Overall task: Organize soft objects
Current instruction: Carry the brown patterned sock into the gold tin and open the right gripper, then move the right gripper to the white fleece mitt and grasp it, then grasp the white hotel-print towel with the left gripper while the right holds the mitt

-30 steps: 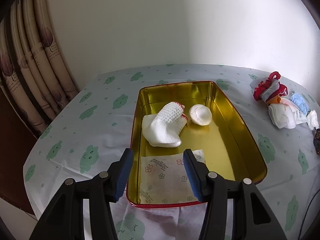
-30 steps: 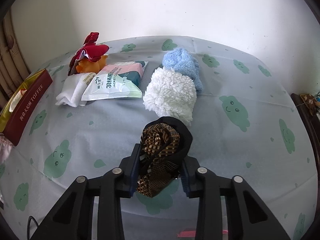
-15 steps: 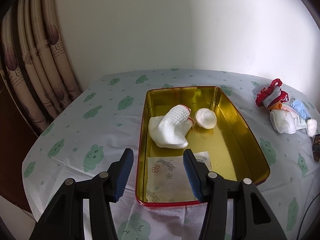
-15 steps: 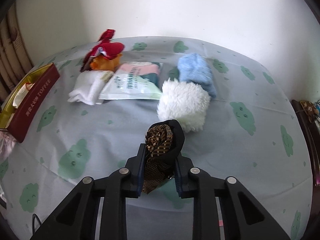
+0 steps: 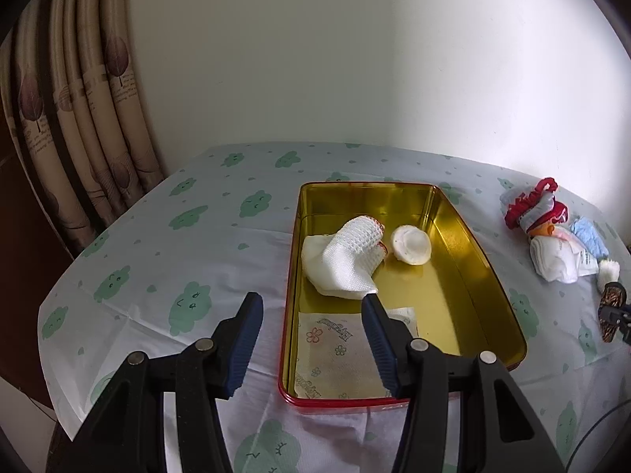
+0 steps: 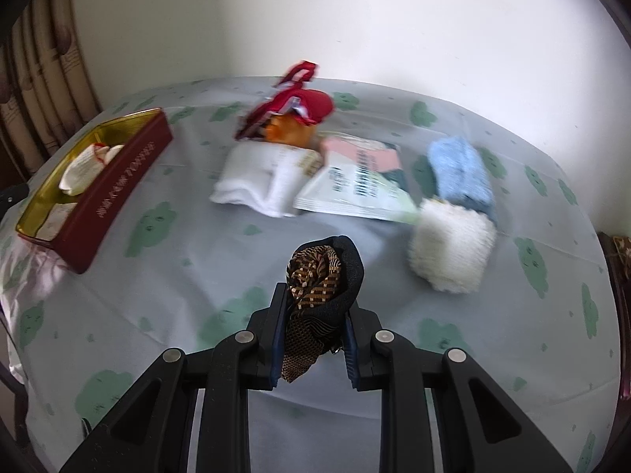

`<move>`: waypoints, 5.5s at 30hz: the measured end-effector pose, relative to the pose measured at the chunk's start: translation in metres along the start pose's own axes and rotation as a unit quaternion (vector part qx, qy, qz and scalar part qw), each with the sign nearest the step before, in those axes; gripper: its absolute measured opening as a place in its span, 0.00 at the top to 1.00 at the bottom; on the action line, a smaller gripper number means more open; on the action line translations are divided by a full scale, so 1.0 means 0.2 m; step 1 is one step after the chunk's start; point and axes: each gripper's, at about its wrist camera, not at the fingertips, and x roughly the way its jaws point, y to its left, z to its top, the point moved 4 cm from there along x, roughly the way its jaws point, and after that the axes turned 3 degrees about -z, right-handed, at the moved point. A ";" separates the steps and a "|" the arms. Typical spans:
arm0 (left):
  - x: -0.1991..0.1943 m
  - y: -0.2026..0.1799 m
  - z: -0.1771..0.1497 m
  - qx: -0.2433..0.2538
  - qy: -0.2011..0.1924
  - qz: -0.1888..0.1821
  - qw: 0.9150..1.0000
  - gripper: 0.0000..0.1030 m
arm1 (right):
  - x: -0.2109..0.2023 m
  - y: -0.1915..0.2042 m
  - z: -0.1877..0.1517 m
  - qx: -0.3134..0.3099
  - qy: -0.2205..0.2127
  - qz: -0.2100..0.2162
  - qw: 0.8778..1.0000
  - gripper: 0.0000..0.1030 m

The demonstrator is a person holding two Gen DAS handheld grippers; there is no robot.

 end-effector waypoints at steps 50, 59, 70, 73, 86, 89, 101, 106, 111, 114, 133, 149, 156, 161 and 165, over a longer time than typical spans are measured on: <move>-0.01 0.35 -0.02 -0.137 0.004 0.047 0.989 0.48 | 0.23 1.34 0.54 -0.193 -0.007 0.143 0.971 0.78; 0.00 0.36 -0.02 -0.138 0.005 0.049 0.989 0.48 | 0.30 1.36 0.53 -0.191 0.008 0.140 0.972 0.70; 0.00 0.34 -0.02 -0.127 0.004 0.050 0.991 0.48 | 0.18 1.31 0.56 -0.177 -0.019 0.153 0.972 0.53; 0.00 0.34 -0.02 -0.124 0.004 0.049 0.991 0.48 | 0.10 1.26 0.56 -0.166 -0.033 0.159 0.973 0.49; -0.01 0.33 -0.02 -0.117 0.002 0.056 0.992 0.48 | -0.01 0.67 0.37 -0.092 -0.030 0.093 0.991 0.49; -0.01 0.32 -0.02 -0.114 0.001 0.058 0.992 0.48 | 0.00 0.43 0.33 -0.049 -0.025 0.061 0.997 0.49; 0.00 0.30 -0.01 -0.096 0.000 0.065 0.993 0.48 | 0.06 -0.28 0.12 0.064 -0.002 -0.038 0.997 0.48; 0.00 0.28 -0.01 -0.091 -0.003 0.066 0.994 0.48 | 0.12 -0.38 0.07 0.090 -0.001 -0.051 0.995 0.40; 0.00 0.25 -0.01 -0.072 -0.008 0.070 0.995 0.48 | 0.18 -0.43 0.07 0.099 -0.002 -0.055 0.994 0.40; 0.01 0.23 -0.01 -0.061 -0.010 0.072 0.995 0.48 | 0.21 -0.46 0.08 0.106 -0.006 -0.056 0.993 0.39; -0.04 -0.06 0.05 -0.006 -0.018 0.039 0.999 0.48 | 0.23 -0.57 0.09 0.099 -0.033 -0.056 0.993 0.73; 0.02 -0.88 0.10 0.103 0.030 -0.158 0.982 0.43 | 0.13 -0.71 -0.02 0.122 -0.049 -0.085 0.988 0.76; 0.18 -1.26 0.13 0.136 0.084 -0.222 0.962 0.38 | 0.15 -0.71 -0.02 0.123 -0.042 -0.071 0.989 0.76; 0.30 -1.46 0.13 0.132 0.128 -0.245 0.952 0.38 | 0.16 -0.72 -0.02 0.131 -0.038 -0.061 0.989 0.76; 0.41 -1.54 0.14 0.122 0.141 -0.236 0.954 0.38 | 0.16 -0.72 -0.02 0.136 -0.037 -0.053 0.989 0.76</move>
